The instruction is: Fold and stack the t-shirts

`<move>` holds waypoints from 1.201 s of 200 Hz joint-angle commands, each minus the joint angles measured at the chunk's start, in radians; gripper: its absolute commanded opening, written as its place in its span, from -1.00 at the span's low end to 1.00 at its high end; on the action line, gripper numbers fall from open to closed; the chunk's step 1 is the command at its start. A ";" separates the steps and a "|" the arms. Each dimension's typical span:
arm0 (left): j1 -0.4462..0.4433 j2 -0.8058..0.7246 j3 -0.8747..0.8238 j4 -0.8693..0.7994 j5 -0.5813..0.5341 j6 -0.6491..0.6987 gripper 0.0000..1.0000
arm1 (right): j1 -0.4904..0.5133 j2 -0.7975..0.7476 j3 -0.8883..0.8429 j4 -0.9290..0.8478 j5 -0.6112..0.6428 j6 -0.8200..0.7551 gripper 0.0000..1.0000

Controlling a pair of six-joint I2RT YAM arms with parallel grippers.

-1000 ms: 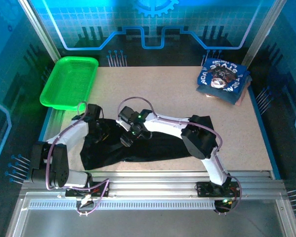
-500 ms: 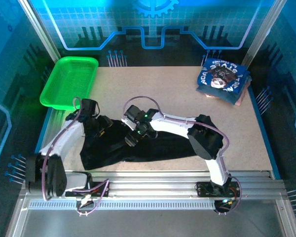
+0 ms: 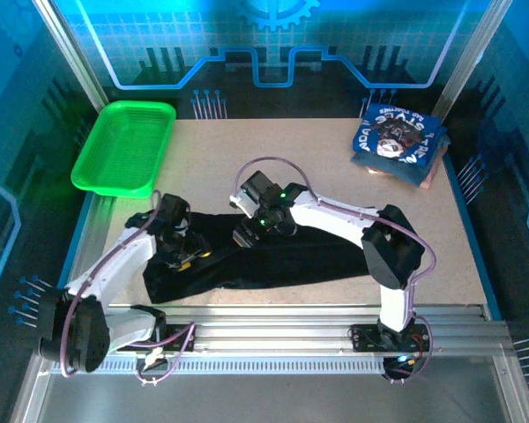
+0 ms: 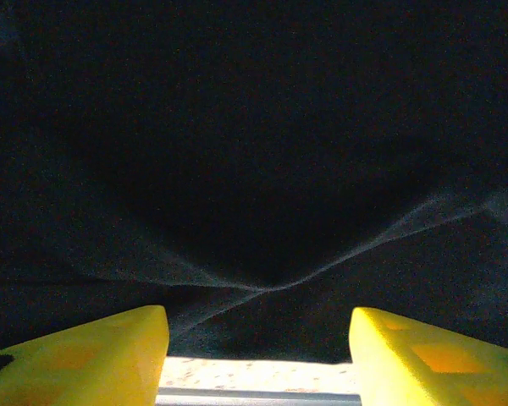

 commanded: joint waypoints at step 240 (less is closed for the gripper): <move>0.013 0.445 0.375 0.070 -0.163 0.140 -1.00 | -0.027 -0.039 -0.033 0.052 -0.147 0.087 0.56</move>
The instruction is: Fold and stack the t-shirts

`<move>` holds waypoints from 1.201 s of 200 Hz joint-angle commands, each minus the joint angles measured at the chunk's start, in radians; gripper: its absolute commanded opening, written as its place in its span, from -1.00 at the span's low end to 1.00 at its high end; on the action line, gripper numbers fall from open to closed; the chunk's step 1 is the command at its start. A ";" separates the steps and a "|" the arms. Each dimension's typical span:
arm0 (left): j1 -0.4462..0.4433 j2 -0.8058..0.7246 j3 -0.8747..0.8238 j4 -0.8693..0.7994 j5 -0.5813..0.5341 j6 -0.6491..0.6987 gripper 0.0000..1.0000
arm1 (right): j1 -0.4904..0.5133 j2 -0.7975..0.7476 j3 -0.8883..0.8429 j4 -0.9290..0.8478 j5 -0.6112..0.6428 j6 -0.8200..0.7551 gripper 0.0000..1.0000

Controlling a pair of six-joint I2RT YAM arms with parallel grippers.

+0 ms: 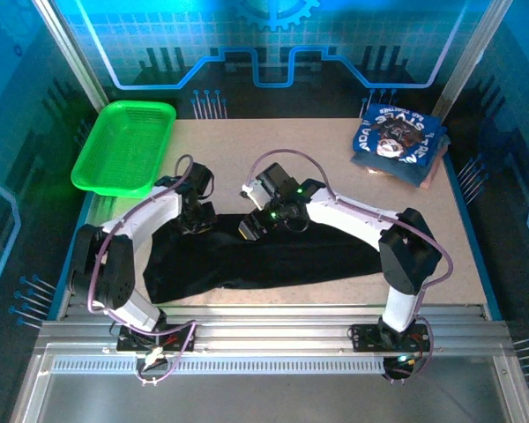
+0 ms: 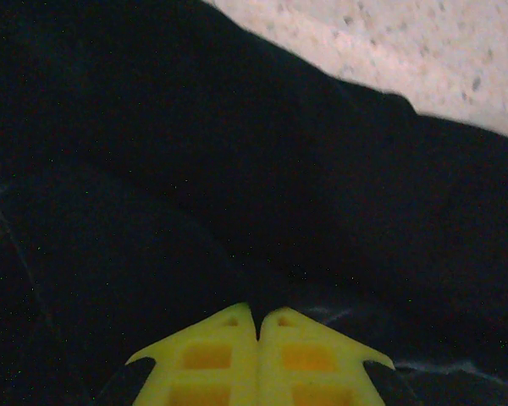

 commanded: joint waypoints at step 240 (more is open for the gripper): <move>0.294 -0.119 0.122 0.088 0.286 0.002 0.95 | 0.154 0.420 0.512 -0.169 0.086 -0.124 0.53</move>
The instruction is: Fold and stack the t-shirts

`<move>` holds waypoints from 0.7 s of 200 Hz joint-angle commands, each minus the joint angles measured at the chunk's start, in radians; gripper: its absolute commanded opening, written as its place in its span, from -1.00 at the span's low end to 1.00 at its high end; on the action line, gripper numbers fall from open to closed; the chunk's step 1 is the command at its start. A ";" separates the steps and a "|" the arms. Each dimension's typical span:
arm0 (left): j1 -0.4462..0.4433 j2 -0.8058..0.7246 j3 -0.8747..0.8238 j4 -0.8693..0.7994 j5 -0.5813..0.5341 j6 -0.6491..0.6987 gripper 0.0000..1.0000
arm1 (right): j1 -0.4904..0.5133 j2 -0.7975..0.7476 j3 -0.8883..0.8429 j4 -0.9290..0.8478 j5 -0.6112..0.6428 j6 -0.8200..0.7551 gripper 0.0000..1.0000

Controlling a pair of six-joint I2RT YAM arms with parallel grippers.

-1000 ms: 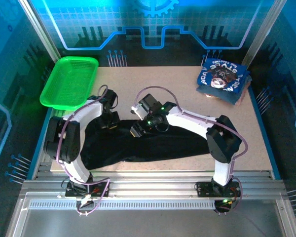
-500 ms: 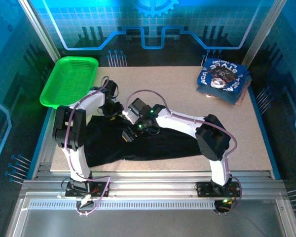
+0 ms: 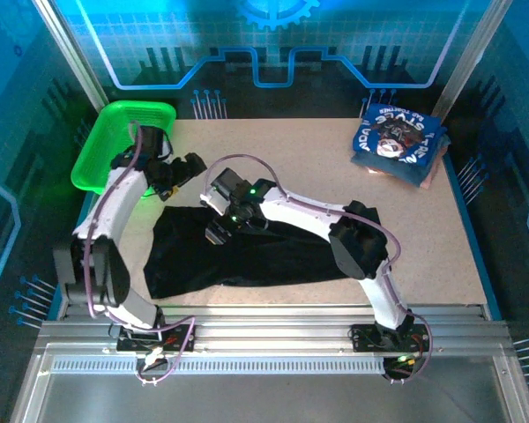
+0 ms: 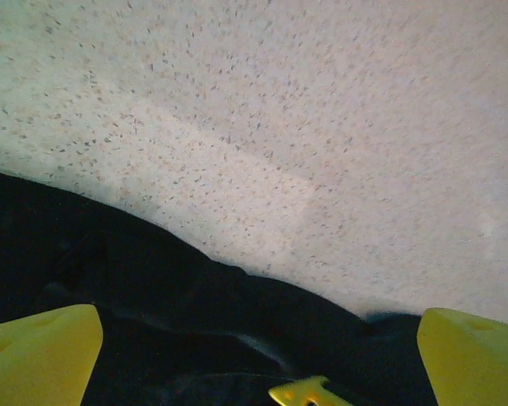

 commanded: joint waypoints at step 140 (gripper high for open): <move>0.114 -0.318 -0.361 -0.016 0.012 -0.033 0.97 | 0.043 0.241 0.299 -0.171 -0.050 -0.029 0.41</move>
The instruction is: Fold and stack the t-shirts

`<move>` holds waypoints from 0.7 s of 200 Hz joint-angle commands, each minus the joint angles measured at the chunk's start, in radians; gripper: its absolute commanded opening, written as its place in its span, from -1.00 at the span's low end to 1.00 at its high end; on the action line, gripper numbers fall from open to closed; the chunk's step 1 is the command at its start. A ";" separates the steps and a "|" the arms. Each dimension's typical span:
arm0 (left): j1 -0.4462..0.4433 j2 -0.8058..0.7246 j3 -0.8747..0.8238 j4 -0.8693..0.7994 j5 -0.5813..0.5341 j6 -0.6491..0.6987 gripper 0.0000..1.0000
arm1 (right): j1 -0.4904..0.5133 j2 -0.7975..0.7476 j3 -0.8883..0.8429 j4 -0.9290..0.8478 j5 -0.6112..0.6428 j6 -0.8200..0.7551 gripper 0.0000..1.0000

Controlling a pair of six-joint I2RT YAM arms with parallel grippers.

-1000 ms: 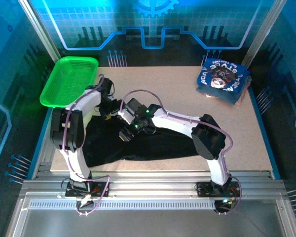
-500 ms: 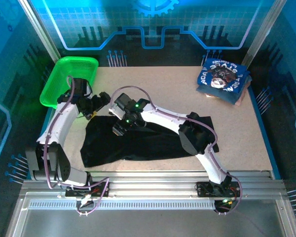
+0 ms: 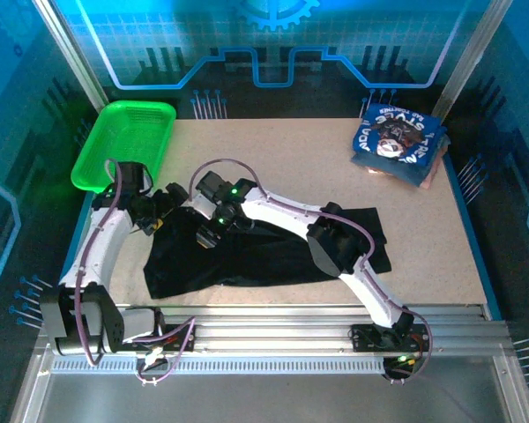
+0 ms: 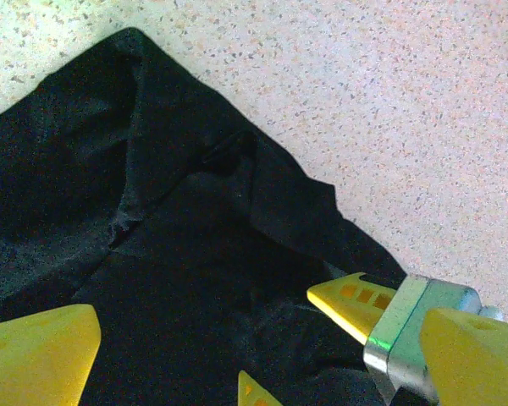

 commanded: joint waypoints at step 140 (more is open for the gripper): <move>0.018 -0.069 -0.088 -0.004 0.016 0.000 0.97 | -0.050 0.122 0.186 -0.067 -0.024 0.141 -0.09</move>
